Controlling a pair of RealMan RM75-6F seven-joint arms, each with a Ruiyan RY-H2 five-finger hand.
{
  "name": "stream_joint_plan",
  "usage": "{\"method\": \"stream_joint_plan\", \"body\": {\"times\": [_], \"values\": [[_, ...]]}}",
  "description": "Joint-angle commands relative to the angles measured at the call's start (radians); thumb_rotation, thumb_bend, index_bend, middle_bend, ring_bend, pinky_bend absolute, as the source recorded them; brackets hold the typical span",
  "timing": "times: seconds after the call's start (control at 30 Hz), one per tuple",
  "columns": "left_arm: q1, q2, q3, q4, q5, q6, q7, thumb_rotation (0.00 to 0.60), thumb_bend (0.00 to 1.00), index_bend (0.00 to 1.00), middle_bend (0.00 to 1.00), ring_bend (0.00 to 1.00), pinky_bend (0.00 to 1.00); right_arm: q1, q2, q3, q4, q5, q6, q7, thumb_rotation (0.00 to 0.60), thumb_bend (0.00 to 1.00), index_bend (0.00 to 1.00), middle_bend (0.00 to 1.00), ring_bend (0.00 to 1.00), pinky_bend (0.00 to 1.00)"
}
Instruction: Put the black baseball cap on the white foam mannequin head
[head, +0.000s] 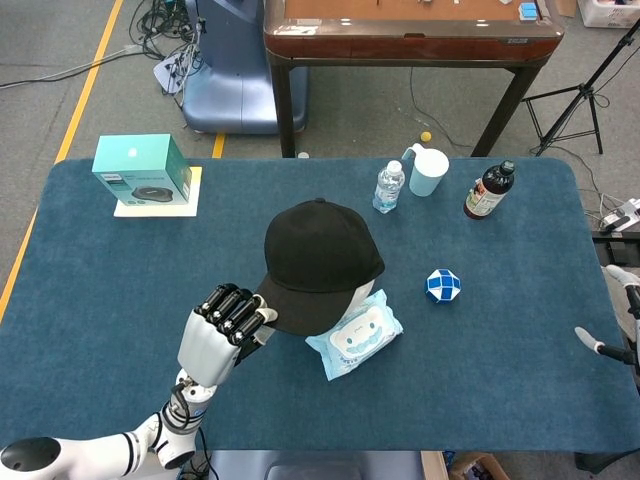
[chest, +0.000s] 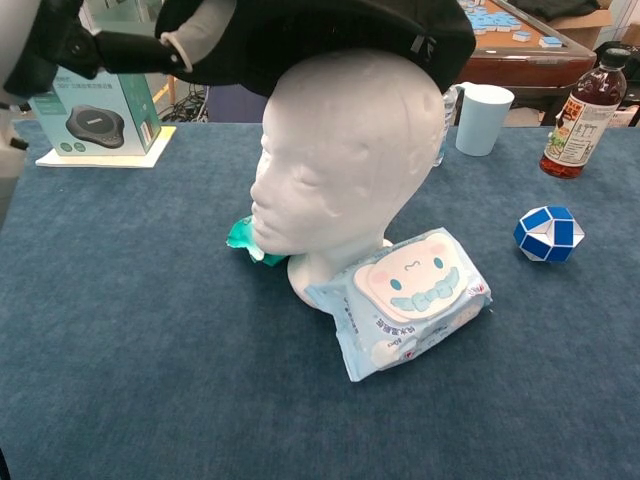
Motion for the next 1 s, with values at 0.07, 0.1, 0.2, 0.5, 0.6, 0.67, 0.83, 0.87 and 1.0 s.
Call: {"method": "stream_joint_plan", "body": {"times": [0.07, 0.1, 0.2, 0.5, 0.6, 0.67, 0.83, 0.87, 1.0], "values": [[0.02, -0.021, 0.016, 0.039, -0.01, 0.01, -0.017, 0.6, 0.43, 0.87, 0.64, 0.52, 0.51, 0.003, 0.0, 0.002, 0.003, 0.006, -0.01, 0.002, 0.6, 0.0, 0.18, 0.23, 0.18, 0.42], [0.025, -0.025, 0.021, 0.047, -0.014, 0.011, -0.023, 0.6, 0.43, 0.87, 0.64, 0.52, 0.51, 0.004, 0.0, 0.002, 0.004, 0.008, -0.012, 0.003, 0.6, 0.0, 0.18, 0.23, 0.18, 0.42], [0.044, -0.037, 0.038, 0.076, -0.023, 0.017, -0.04, 0.6, 0.43, 0.87, 0.64, 0.52, 0.51, 0.007, -0.001, 0.004, 0.006, 0.012, -0.02, 0.002, 0.6, 0.0, 0.18, 0.23, 0.18, 0.42], [0.074, -0.074, 0.06, 0.152, -0.008, 0.062, -0.053, 0.6, 0.43, 0.87, 0.64, 0.52, 0.51, 0.015, -0.005, 0.007, 0.01, 0.025, -0.041, -0.008, 0.6, 0.0, 0.18, 0.23, 0.18, 0.42], [0.074, -0.08, 0.066, 0.161, 0.009, 0.07, -0.044, 0.6, 0.43, 0.87, 0.64, 0.52, 0.51, 0.016, -0.005, 0.007, 0.01, 0.027, -0.043, -0.008, 0.6, 0.0, 0.18, 0.23, 0.18, 0.42], [0.072, -0.086, 0.07, 0.165, 0.021, 0.07, -0.034, 0.6, 0.43, 0.87, 0.64, 0.52, 0.51, 0.015, -0.005, 0.008, 0.01, 0.027, -0.043, -0.006, 0.6, 0.0, 0.18, 0.23, 0.18, 0.42], [0.064, -0.1, 0.079, 0.165, 0.046, 0.062, -0.011, 0.6, 0.43, 0.87, 0.64, 0.52, 0.51, 0.015, -0.003, 0.009, 0.011, 0.029, -0.044, -0.001, 0.6, 0.0, 0.18, 0.23, 0.18, 0.42], [0.062, -0.102, 0.081, 0.165, 0.052, 0.06, -0.005, 0.6, 0.43, 0.87, 0.64, 0.52, 0.51, 0.014, -0.003, 0.009, 0.012, 0.029, -0.044, 0.0, 0.6, 0.0, 0.18, 0.23, 0.18, 0.42], [0.053, -0.113, 0.084, 0.162, 0.068, 0.045, 0.017, 0.6, 0.43, 0.87, 0.64, 0.52, 0.51, 0.014, -0.001, 0.009, 0.013, 0.029, -0.046, 0.005, 0.6, 0.0, 0.18, 0.23, 0.18, 0.42]]}}
